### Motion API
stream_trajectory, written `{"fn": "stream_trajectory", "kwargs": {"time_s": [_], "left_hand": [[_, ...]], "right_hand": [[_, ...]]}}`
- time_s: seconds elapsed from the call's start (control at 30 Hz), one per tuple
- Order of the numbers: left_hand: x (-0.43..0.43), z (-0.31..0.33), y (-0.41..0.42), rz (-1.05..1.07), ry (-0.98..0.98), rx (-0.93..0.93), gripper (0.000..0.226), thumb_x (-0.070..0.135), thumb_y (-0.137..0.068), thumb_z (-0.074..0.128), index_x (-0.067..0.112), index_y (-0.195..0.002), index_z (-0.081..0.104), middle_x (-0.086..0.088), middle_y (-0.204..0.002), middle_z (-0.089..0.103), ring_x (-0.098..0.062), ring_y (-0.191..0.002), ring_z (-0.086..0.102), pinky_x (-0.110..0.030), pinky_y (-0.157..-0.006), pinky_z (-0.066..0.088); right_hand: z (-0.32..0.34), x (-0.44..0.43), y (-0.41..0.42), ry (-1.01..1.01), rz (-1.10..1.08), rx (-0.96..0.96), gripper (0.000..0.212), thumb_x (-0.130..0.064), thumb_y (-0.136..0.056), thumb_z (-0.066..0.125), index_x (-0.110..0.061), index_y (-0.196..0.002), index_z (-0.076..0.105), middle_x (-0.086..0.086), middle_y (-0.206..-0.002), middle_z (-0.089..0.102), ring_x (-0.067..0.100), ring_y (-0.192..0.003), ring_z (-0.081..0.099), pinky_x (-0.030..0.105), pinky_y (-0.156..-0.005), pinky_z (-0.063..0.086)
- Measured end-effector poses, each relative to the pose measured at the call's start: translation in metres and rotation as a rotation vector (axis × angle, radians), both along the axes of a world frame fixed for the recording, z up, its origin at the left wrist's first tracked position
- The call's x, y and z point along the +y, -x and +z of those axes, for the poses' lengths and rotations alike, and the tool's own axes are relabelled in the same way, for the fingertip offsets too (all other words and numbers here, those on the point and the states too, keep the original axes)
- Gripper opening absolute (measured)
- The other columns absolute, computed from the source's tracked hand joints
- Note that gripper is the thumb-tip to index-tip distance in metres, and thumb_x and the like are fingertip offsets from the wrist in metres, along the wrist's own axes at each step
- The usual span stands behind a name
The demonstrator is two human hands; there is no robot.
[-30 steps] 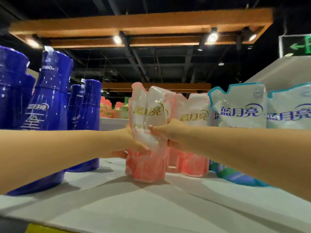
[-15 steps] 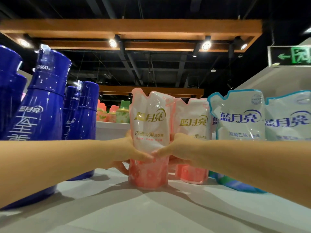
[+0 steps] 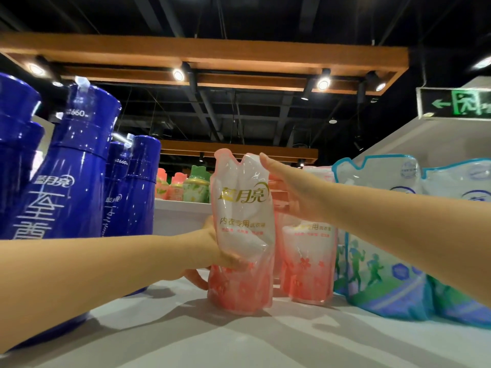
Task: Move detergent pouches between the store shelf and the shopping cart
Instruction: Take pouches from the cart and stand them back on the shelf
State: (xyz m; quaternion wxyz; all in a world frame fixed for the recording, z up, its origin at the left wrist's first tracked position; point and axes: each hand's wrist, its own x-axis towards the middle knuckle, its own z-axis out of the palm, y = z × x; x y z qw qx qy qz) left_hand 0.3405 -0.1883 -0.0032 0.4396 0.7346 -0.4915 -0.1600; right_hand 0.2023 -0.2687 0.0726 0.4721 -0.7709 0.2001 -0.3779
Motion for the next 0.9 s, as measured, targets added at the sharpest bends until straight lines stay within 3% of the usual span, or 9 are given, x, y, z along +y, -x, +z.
{"fn": "stream_trajectory", "kwargs": {"time_s": [0.1,0.23,0.33,0.43,0.57,0.67,0.73,0.83,0.9], "left_hand": [[0.001,-0.001,-0.005,-0.016,-0.041,0.020,0.111,0.018,-0.069,0.080,0.035,-0.145,-0.001,0.001,-0.126,0.043,-0.026,-0.114,0.047,-0.046,-0.081,0.053],[0.005,-0.004,-0.007,-0.016,-0.053,0.033,0.109,0.023,-0.067,0.082,0.043,-0.141,0.004,0.003,-0.116,0.048,-0.026,-0.109,0.050,-0.045,-0.073,0.057],[0.007,-0.003,-0.004,-0.031,-0.047,0.037,0.108,0.022,-0.066,0.082,0.042,-0.140,0.006,0.007,-0.103,0.046,-0.025,-0.106,0.050,-0.044,-0.069,0.057],[0.005,-0.003,-0.004,-0.023,-0.049,0.048,0.107,0.021,-0.067,0.081,0.038,-0.142,0.006,0.006,-0.104,0.044,-0.025,-0.105,0.048,-0.042,-0.067,0.055],[0.006,-0.003,-0.002,-0.023,-0.045,0.058,0.106,0.021,-0.067,0.081,0.038,-0.142,0.008,0.005,-0.105,0.043,-0.026,-0.106,0.047,-0.046,-0.072,0.055],[0.006,-0.005,-0.003,-0.034,-0.032,0.079,0.108,0.022,-0.066,0.081,0.039,-0.143,0.007,0.007,-0.104,0.044,-0.024,-0.104,0.047,-0.049,-0.077,0.055],[0.008,-0.006,-0.002,-0.042,-0.030,0.093,0.107,0.023,-0.067,0.081,0.037,-0.143,0.007,0.005,-0.113,0.044,-0.024,-0.106,0.048,-0.047,-0.076,0.056],[0.009,-0.006,0.000,-0.041,-0.017,0.108,0.106,0.023,-0.067,0.081,0.037,-0.142,0.008,-0.001,-0.127,0.045,-0.026,-0.108,0.049,-0.044,-0.071,0.054],[0.010,-0.007,0.002,-0.050,-0.024,0.120,0.108,0.023,-0.065,0.082,0.039,-0.142,0.008,0.000,-0.120,0.047,-0.026,-0.106,0.050,-0.045,-0.071,0.053]], "right_hand": [[0.001,0.002,-0.009,-0.035,-0.024,-0.070,0.065,-0.056,-0.083,0.054,-0.020,-0.135,0.040,0.004,-0.124,0.057,0.025,-0.108,0.056,0.033,-0.079,0.052],[0.002,-0.002,-0.018,-0.031,-0.083,-0.173,0.051,-0.051,-0.089,0.047,-0.017,-0.127,0.047,0.004,-0.117,0.062,0.025,-0.103,0.061,0.036,-0.082,0.053],[0.007,-0.003,-0.014,-0.103,-0.102,-0.283,0.028,-0.041,-0.094,0.047,-0.014,-0.101,0.051,0.002,-0.096,0.062,0.018,-0.084,0.062,0.029,-0.066,0.054],[0.019,-0.005,-0.010,0.045,-0.207,-0.262,0.016,-0.033,-0.095,0.049,-0.017,-0.093,0.052,0.006,-0.095,0.063,0.017,-0.082,0.065,0.029,-0.068,0.057],[0.029,-0.010,-0.010,0.281,-0.338,-0.160,0.019,-0.032,-0.094,0.051,-0.016,-0.103,0.058,0.006,-0.099,0.066,0.016,-0.083,0.068,0.026,-0.068,0.057],[0.024,-0.011,-0.010,0.207,-0.282,-0.219,0.024,-0.034,-0.093,0.054,-0.016,-0.108,0.060,0.005,-0.097,0.067,0.015,-0.081,0.068,0.026,-0.065,0.057],[0.013,-0.011,-0.007,0.132,-0.235,-0.211,0.035,-0.041,-0.090,0.055,-0.016,-0.115,0.057,0.004,-0.101,0.067,0.019,-0.089,0.068,0.034,-0.076,0.058],[-0.016,-0.011,0.002,0.053,-0.087,-0.022,0.047,-0.047,-0.082,0.061,-0.018,-0.119,0.053,0.002,-0.109,0.067,0.022,-0.101,0.065,0.043,-0.092,0.052],[-0.042,-0.008,0.005,0.024,-0.017,0.167,0.050,-0.043,-0.075,0.068,-0.018,-0.116,0.056,0.002,-0.110,0.068,0.021,-0.099,0.066,0.041,-0.089,0.053]]}}
